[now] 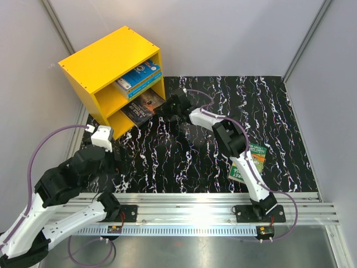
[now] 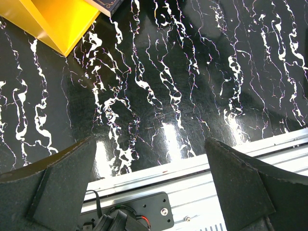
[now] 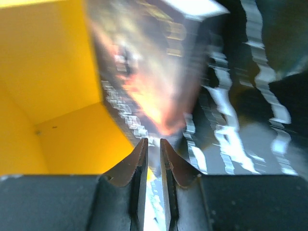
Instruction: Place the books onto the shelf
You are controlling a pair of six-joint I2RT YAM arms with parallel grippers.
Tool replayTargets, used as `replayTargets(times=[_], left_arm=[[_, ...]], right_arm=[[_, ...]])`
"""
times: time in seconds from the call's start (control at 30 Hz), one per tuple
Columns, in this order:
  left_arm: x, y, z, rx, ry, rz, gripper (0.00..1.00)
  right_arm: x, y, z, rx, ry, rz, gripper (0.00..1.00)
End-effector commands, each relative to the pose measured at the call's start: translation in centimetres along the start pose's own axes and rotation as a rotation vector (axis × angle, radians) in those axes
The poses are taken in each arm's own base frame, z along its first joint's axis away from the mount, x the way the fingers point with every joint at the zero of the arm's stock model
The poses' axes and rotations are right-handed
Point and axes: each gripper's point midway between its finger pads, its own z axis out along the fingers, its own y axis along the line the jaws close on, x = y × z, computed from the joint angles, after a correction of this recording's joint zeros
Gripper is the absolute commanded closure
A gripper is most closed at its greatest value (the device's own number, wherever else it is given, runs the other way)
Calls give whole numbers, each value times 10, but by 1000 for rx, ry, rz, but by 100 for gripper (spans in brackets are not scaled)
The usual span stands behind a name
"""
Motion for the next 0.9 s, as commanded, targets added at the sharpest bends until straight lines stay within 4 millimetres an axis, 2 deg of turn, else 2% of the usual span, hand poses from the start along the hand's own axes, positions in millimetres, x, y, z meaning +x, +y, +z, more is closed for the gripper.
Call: replayTargets(times=[0.0, 0.03, 0.1, 0.13, 0.3, 0.37, 0.6, 0.67, 0.7, 0.73, 0.77, 0.8, 0.83, 0.87], left_arm=[[-9, -4, 3, 11, -30, 3, 1], [-9, -5, 3, 11, -28, 4, 1], [-9, -4, 3, 10, -30, 4, 1], [-9, -4, 3, 12, -31, 4, 1], [-9, -4, 3, 13, -34, 6, 1], [-9, -4, 3, 10, -34, 7, 1], [-9, -4, 3, 8, -34, 7, 1], [-10, -3, 3, 8, -36, 7, 1], [-10, -4, 2, 11, -39, 7, 1], [-11, -3, 2, 11, -42, 4, 1], [-10, -3, 2, 9, -40, 7, 1], [-10, -3, 2, 7, -42, 6, 1], [-12, -3, 2, 7, -47, 9, 1], [-12, -3, 3, 7, -47, 11, 1]], right_arm=[[-1, 26, 7, -69, 13, -11, 78], [-2, 33, 8, -84, 11, -11, 78], [-1, 26, 16, -73, 18, 2, 78], [-4, 33, 17, -88, 12, 2, 78], [-5, 31, 27, -93, 12, 15, 78], [-5, 36, 27, -116, 8, 10, 78], [-8, 46, 36, -181, 0, 5, 71], [-8, 56, 38, -243, -9, 2, 65], [-9, 52, 42, -255, -15, 5, 64], [-9, 64, 41, -325, -23, -7, 58], [-6, 67, 42, -360, -21, -2, 55], [-5, 63, 48, -386, -17, 0, 52], [-4, 84, 39, -512, -23, -20, 48], [0, 85, 38, -566, -7, -19, 40]])
